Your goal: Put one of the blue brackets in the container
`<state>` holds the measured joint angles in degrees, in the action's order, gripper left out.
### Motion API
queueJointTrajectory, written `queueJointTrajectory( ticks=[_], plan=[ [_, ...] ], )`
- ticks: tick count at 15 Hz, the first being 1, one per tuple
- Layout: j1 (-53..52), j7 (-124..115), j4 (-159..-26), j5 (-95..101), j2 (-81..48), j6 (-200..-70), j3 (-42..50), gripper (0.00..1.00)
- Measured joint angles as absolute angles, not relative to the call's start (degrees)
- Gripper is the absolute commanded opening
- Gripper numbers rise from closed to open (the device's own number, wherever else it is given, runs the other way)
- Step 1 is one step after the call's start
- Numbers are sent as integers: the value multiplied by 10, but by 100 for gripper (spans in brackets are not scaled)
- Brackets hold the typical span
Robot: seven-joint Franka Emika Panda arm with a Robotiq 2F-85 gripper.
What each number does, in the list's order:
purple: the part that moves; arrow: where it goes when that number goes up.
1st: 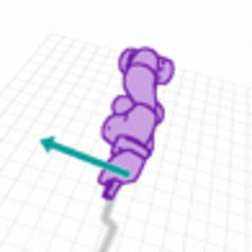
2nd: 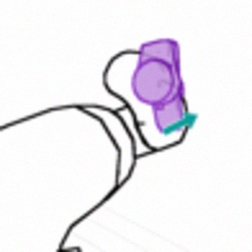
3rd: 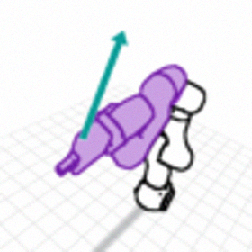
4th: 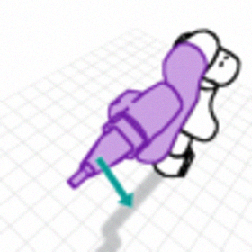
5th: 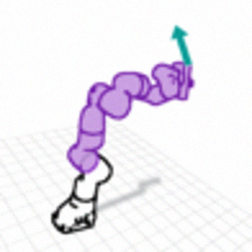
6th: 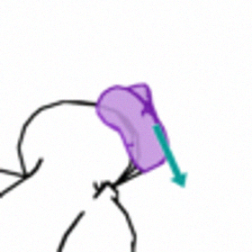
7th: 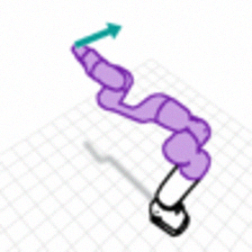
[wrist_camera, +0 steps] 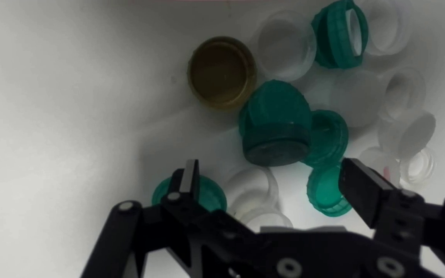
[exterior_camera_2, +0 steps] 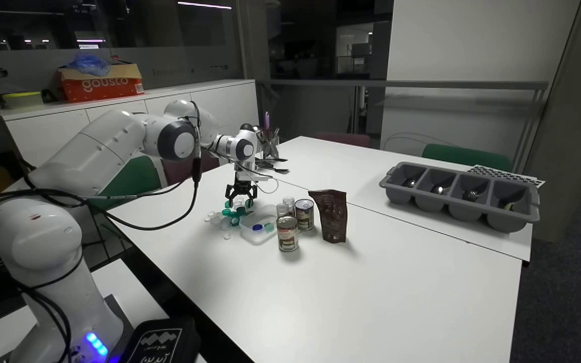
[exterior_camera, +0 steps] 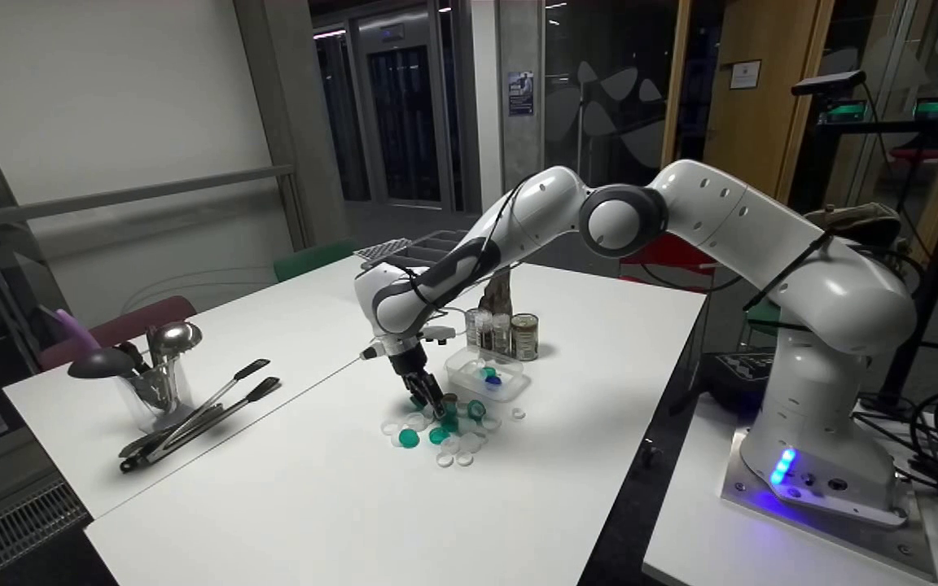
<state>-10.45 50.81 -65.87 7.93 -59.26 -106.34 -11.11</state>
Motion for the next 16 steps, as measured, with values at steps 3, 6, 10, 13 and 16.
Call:
queueJointTrajectory(
  ticks=[3, 6, 10, 13, 16],
  plan=[
    [-105, 496, -660, 79, -590, -1063, -111, 90],
    [-105, 482, -661, 79, -588, -1063, -111, 100],
    [-108, 452, -670, 80, -576, -1063, -111, 100],
    [-109, 431, -683, 81, -562, -1059, -111, 100],
    [-110, 421, -685, 81, -559, -1039, -111, 100]
  ],
)
